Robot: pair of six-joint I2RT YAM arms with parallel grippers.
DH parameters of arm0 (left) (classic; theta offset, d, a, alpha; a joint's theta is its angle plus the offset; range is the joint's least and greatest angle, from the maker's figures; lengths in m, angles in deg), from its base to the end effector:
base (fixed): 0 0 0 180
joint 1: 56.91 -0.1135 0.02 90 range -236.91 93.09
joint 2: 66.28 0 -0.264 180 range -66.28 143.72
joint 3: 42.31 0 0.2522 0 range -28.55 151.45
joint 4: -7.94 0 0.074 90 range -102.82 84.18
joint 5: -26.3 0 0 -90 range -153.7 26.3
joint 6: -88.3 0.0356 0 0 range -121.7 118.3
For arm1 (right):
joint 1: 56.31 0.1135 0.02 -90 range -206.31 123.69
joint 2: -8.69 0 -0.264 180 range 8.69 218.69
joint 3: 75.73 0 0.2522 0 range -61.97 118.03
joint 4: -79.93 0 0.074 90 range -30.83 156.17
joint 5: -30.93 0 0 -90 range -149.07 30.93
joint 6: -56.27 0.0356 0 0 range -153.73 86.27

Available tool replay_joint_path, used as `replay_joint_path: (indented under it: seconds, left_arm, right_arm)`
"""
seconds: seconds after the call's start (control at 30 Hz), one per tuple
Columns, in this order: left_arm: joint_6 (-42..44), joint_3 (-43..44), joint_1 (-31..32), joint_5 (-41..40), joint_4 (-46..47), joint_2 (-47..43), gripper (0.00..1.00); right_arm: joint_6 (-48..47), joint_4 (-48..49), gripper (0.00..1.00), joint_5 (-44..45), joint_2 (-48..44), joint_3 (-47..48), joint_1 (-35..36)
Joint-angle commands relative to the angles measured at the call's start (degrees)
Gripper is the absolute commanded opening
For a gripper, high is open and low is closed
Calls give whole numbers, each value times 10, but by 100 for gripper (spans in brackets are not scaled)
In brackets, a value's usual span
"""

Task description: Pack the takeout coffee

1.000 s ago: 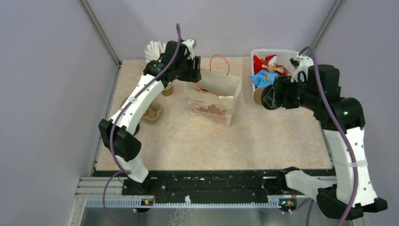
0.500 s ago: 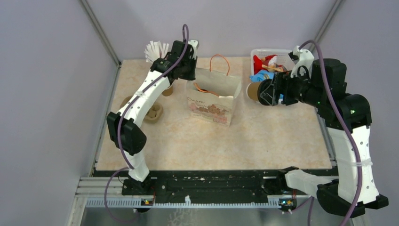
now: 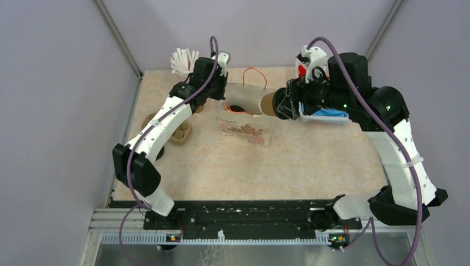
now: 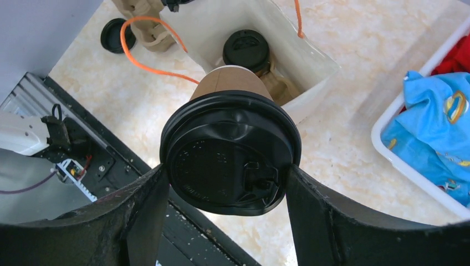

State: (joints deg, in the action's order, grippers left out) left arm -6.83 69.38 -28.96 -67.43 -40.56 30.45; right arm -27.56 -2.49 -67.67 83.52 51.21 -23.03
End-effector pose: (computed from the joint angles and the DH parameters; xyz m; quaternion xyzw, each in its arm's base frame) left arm 0.3420 -0.1788 0.3803 0.1591 0.8662 -0.1071 0.4614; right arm 0.1643 0.1142 0.5122 -0.2390 0.8321 0.2287 0.4452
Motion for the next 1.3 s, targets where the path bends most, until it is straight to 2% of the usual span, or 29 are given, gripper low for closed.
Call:
replay_joint_path:
  seconds: [0.0,0.27,0.5,0.63,0.8,1.0,1.27]
  left_arm:
    - [17,-100,3,6,125,-100,0]
    - [-3,-305,4,2,295,-252,0]
    - [-26,-412,6,20,391,-314,0]
    - [-20,-475,7,14,453,-344,0]
    - [-8,-510,7,20,502,-374,0]
    - [-25,-538,7,-4,531,-401,0]
    - [-44,-559,6,-7,561,-409,0]
  right_arm:
    - [2,4,69,49,13,49,56]
    - [-11,-20,69,119,30,52,162]
    - [-55,-21,69,186,49,41,282]
    - [-105,-3,68,218,50,17,314]
    - [-160,9,65,236,67,24,336]
    - [-167,40,66,259,69,16,339]
    - [-163,30,65,216,65,16,346]
